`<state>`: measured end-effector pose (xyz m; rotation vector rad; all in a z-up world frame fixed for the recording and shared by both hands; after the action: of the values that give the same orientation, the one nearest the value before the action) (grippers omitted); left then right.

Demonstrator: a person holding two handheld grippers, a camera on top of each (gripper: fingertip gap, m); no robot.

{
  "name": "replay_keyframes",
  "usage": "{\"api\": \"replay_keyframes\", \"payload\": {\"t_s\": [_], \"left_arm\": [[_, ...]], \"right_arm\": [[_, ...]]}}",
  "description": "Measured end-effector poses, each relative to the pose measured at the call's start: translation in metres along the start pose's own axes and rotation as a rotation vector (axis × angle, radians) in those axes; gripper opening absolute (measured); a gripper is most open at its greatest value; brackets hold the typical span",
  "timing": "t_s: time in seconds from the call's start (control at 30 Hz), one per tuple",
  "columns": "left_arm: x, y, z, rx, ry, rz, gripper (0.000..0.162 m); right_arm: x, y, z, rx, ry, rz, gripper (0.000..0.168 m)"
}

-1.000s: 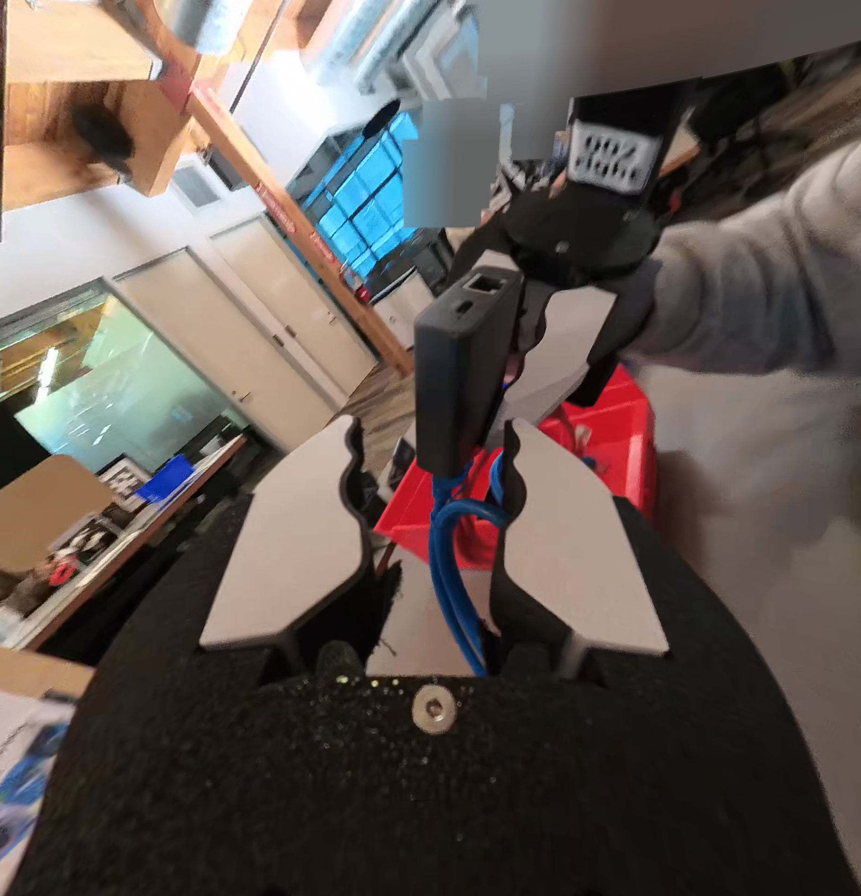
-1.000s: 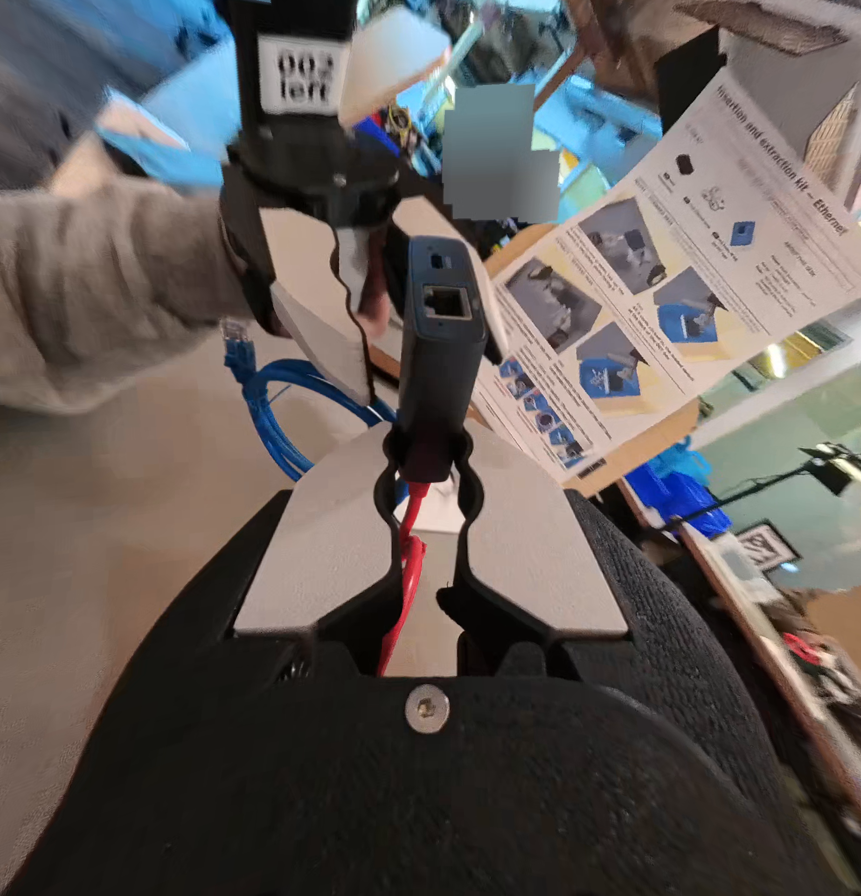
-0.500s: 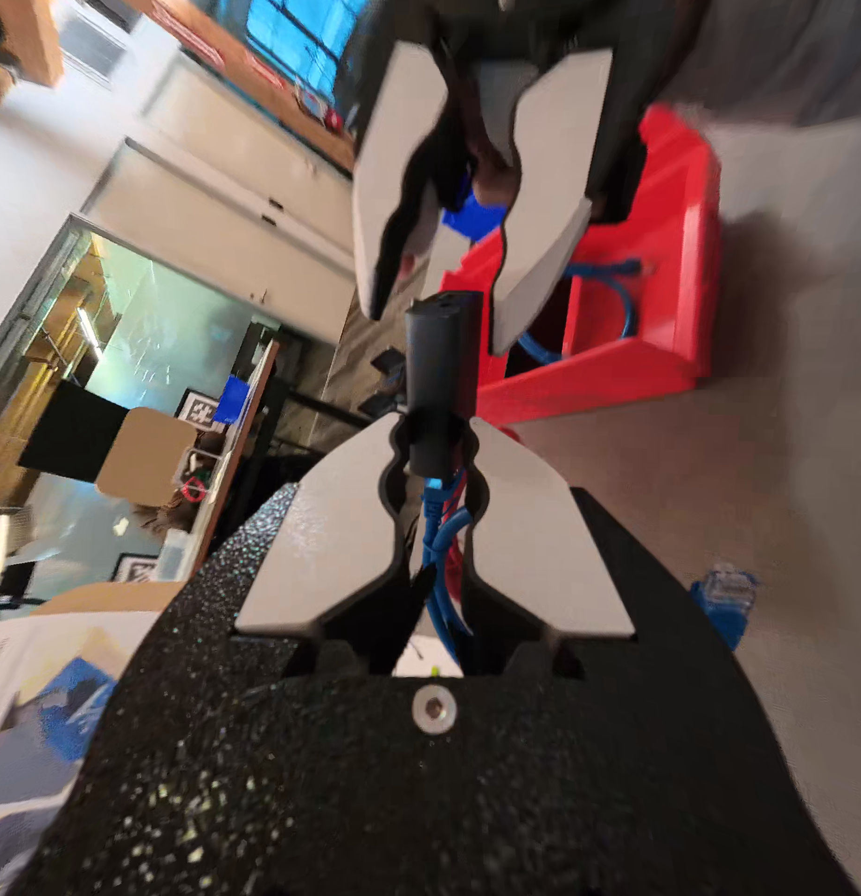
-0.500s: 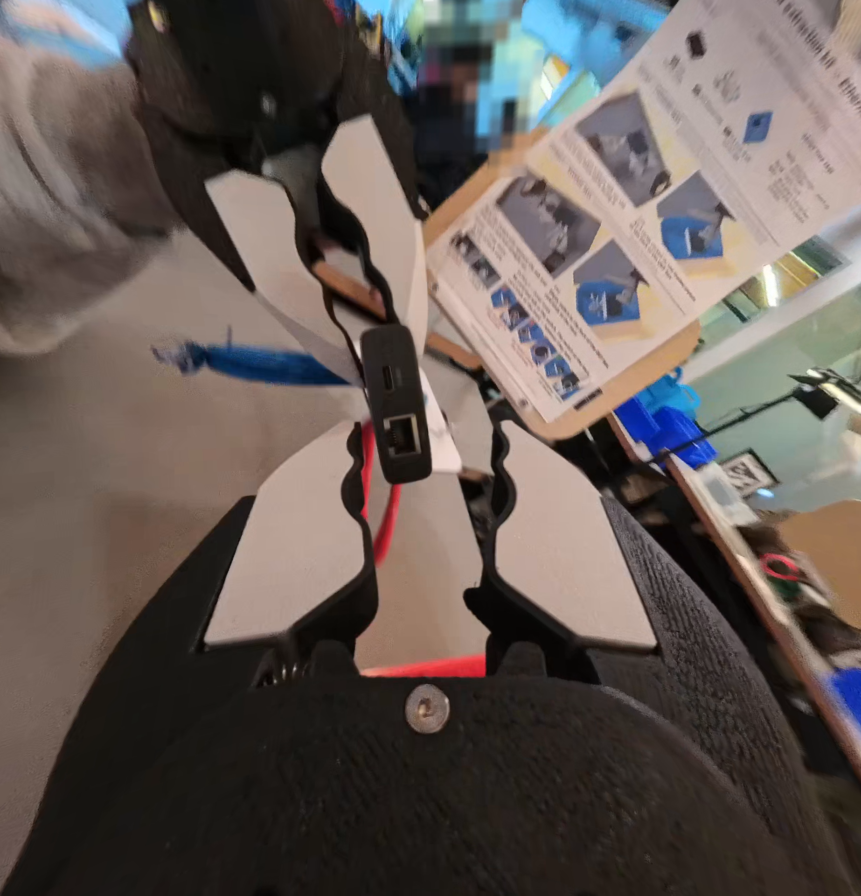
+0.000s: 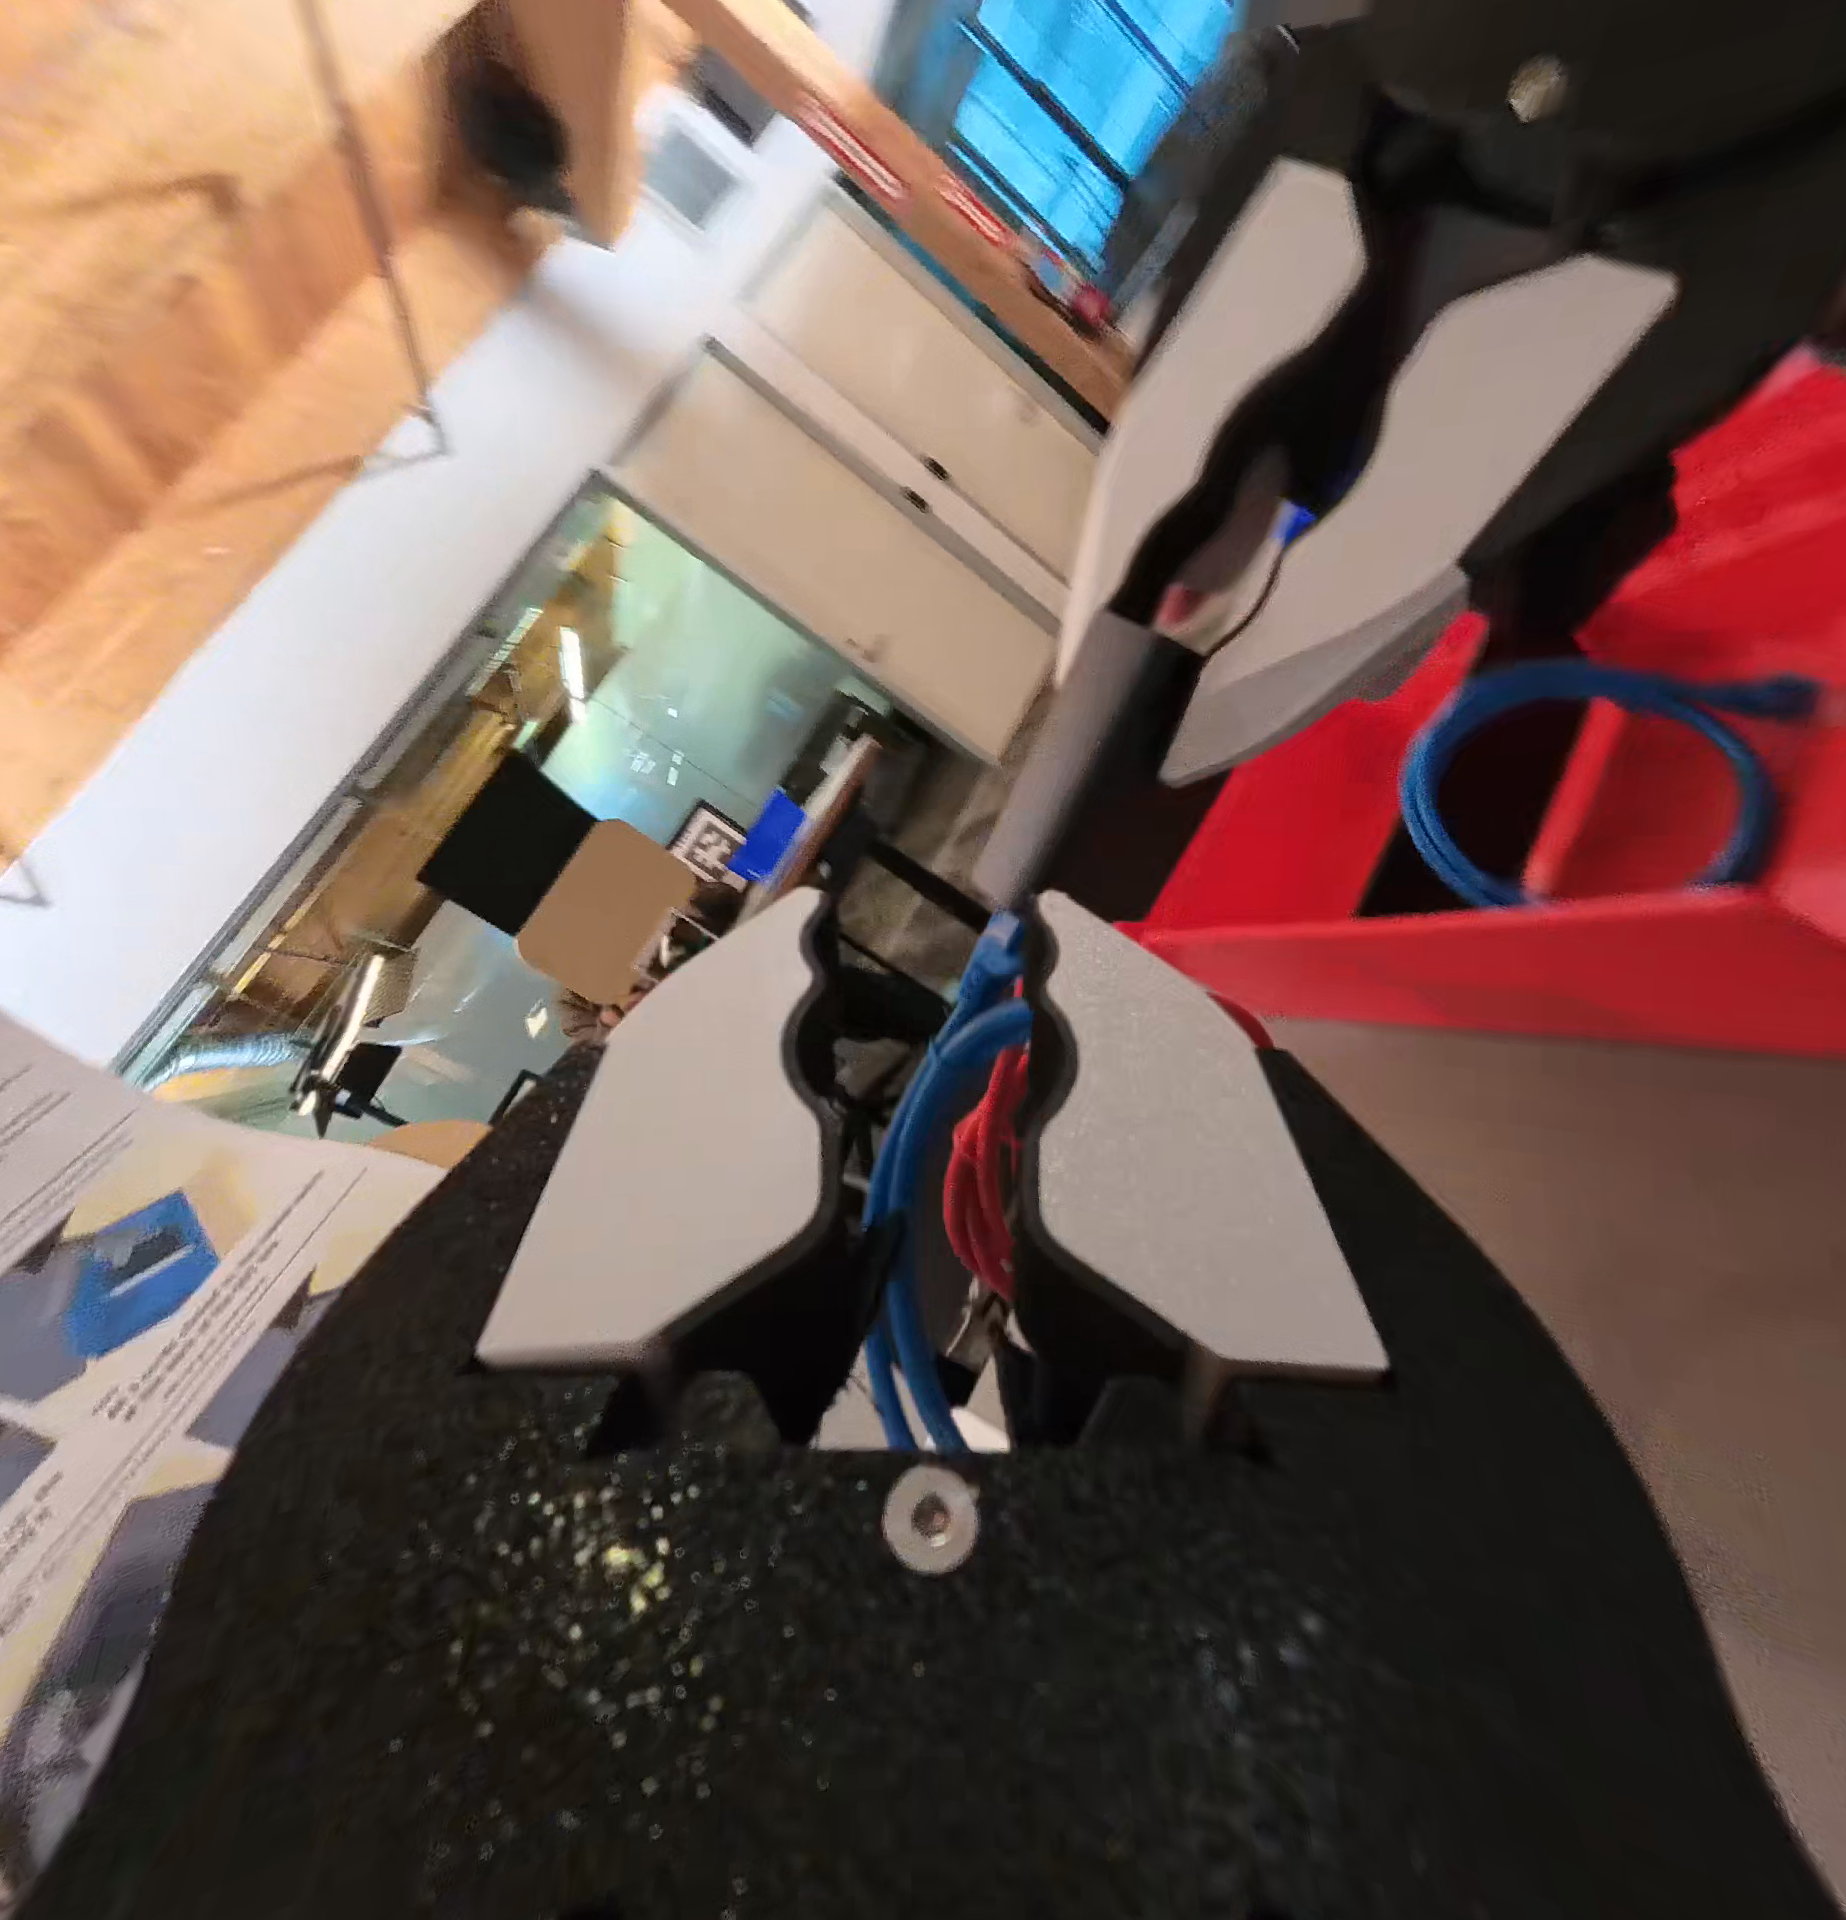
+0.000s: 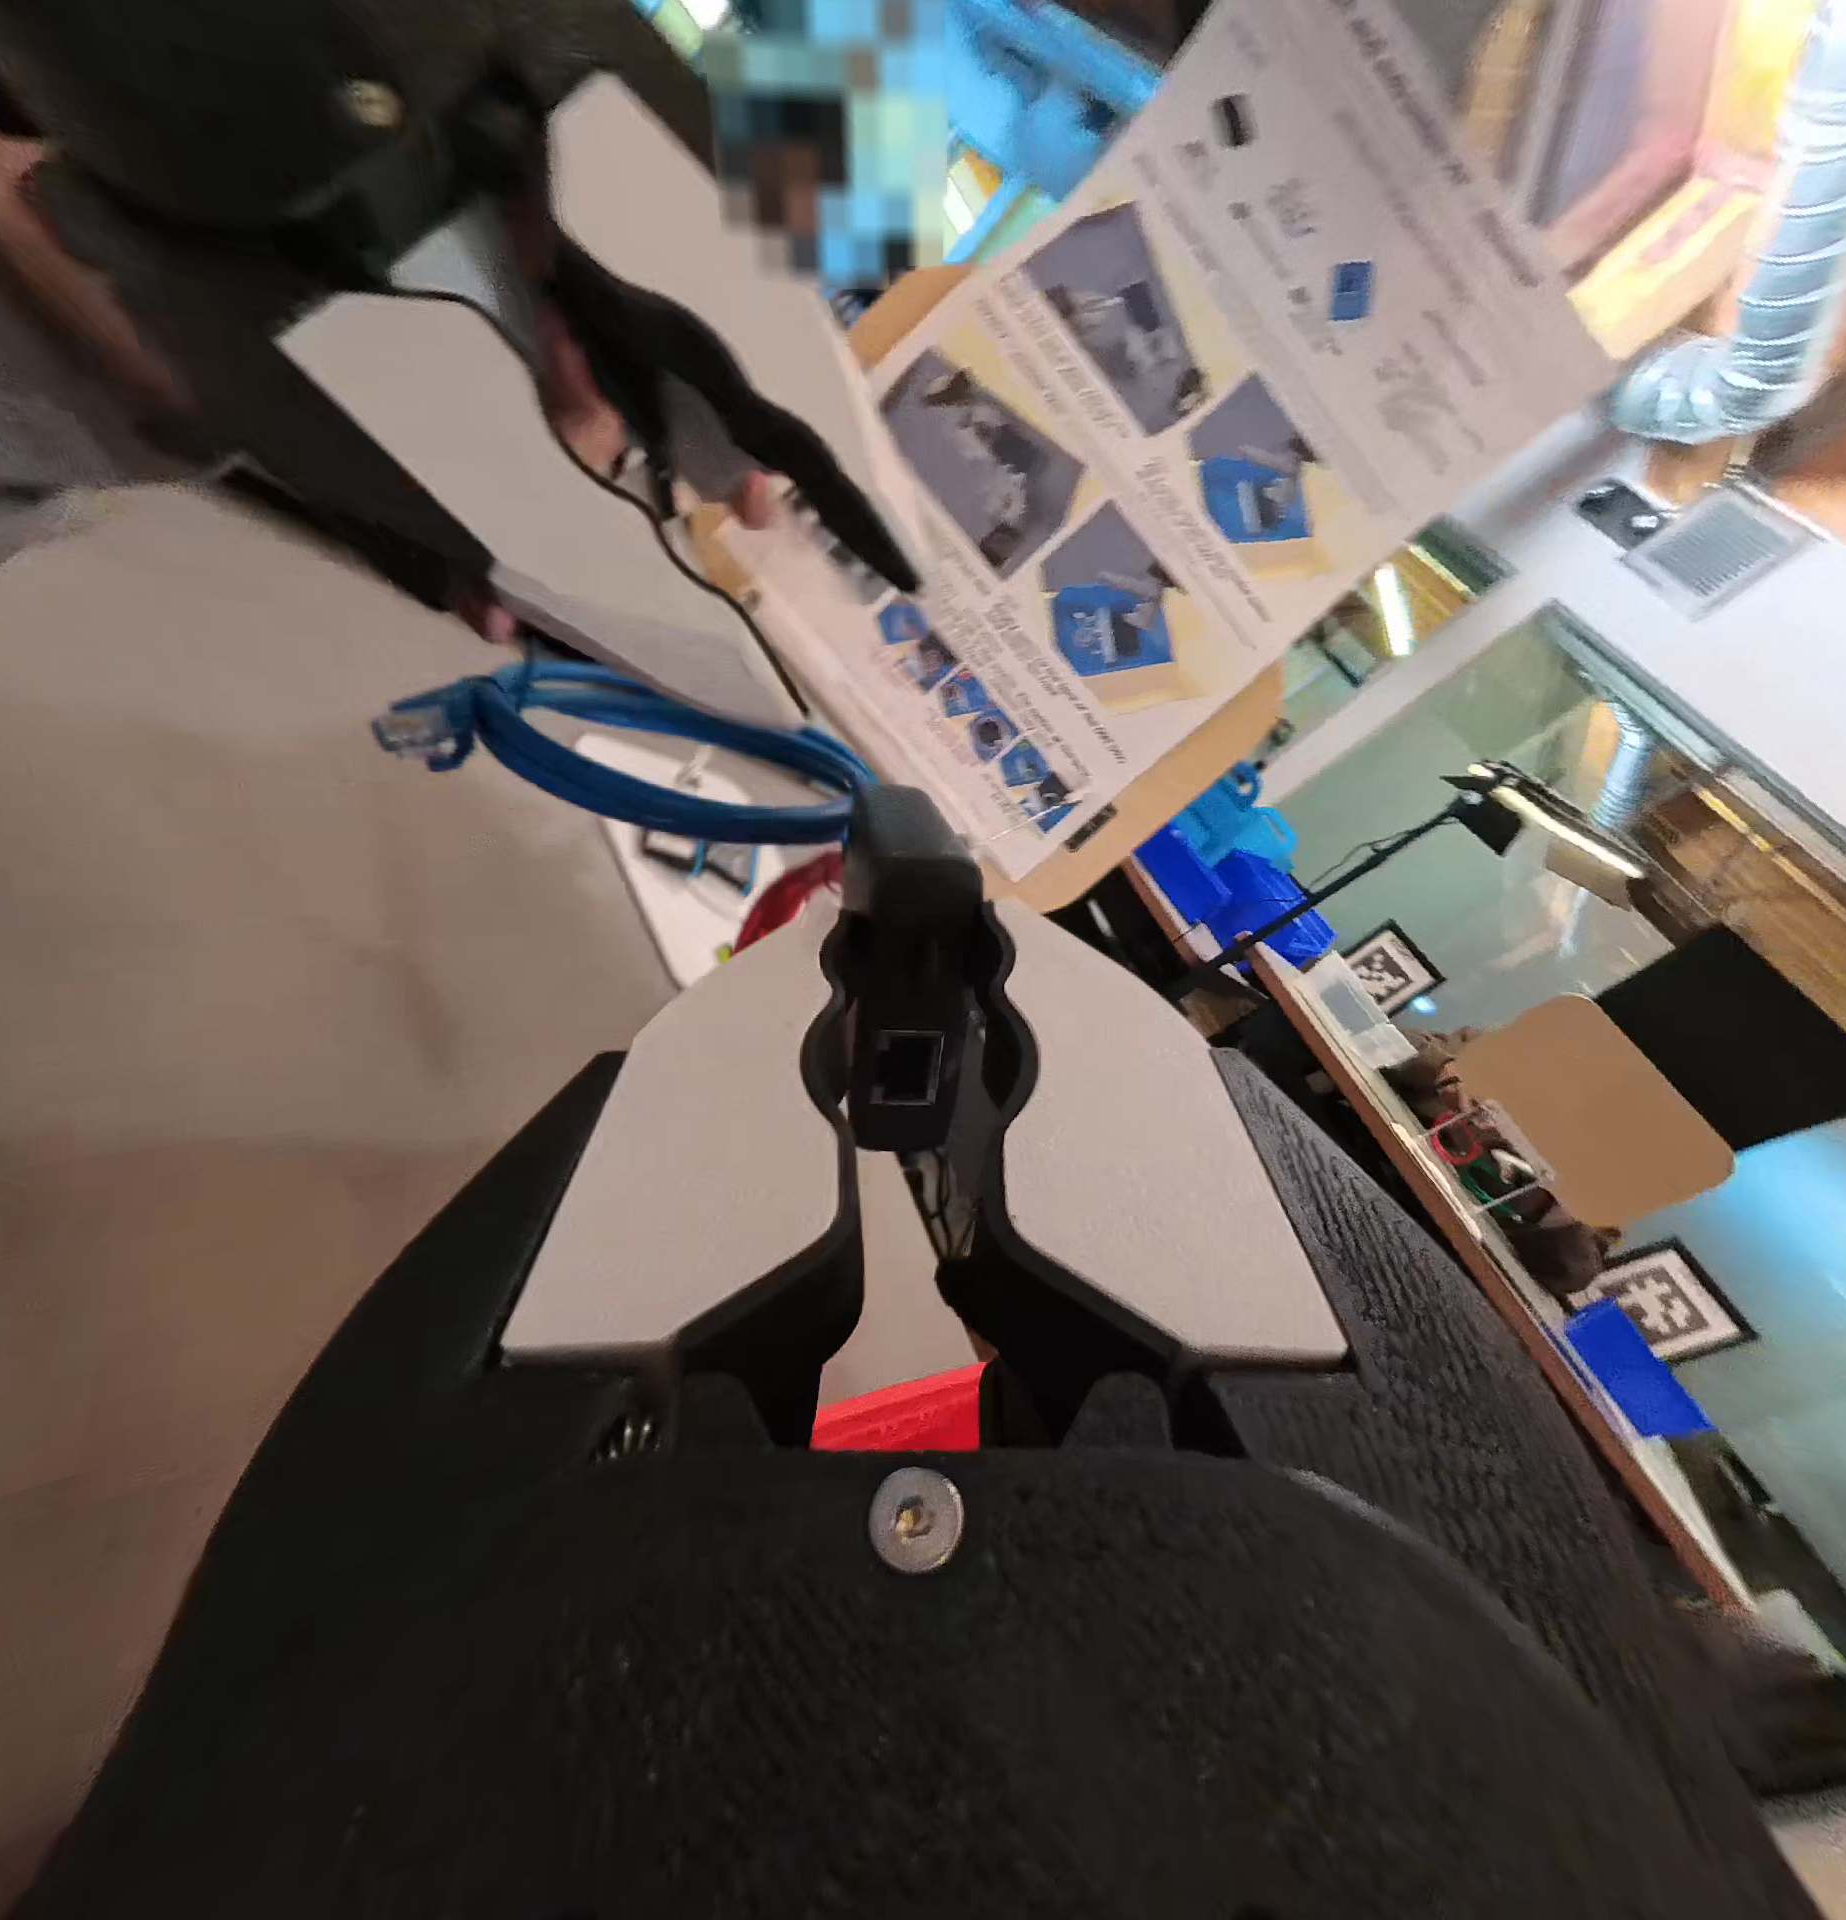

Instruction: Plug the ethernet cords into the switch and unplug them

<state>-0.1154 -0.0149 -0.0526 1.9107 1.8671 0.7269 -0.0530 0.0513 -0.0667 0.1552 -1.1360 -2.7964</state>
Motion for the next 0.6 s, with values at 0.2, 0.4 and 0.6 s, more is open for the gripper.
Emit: {"api": "replay_keyframes", "payload": {"t_s": [0.2,0.4,0.6], "left_arm": [[-0.011,0.021,-0.025,-0.318,0.166,0.191,0.013],[0.016,0.057,0.059,-0.69,-0.351,0.293,0.006],[0.043,0.062,0.103,-1.37,-0.645,0.403,0.012]], "right_arm": [[-0.028,0.002,0.052,0.161,-0.243,0.18,0.019],[-0.048,-0.002,0.072,0.323,-0.252,0.295,0.019],[-0.049,-0.006,0.074,0.401,-0.213,0.307,0.019]]}}
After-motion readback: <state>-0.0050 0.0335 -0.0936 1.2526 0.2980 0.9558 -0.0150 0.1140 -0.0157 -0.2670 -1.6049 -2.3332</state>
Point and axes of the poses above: each gripper's, where its closed fingertips meet, x out along the fingers, y out of its top, z = x × y across the jaws, the point moved 3 cm from there along -x, back along the fingers, and after that the axes turned 3 degrees about y, right-handed, at the moved point
